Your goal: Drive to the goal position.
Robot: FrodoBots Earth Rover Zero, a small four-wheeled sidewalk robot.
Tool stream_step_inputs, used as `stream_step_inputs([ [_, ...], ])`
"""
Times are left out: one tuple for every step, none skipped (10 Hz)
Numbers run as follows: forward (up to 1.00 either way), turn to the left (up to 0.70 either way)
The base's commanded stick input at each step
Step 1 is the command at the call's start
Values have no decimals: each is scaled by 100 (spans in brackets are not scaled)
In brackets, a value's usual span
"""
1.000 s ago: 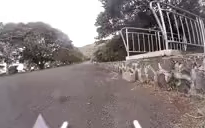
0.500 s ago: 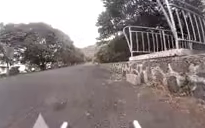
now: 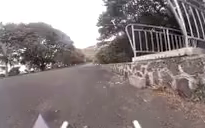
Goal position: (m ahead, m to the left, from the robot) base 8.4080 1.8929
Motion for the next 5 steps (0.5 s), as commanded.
stream_step_inputs([
  [50,0],
  [50,0],
  [50,0],
  [50,0],
  [50,0],
])
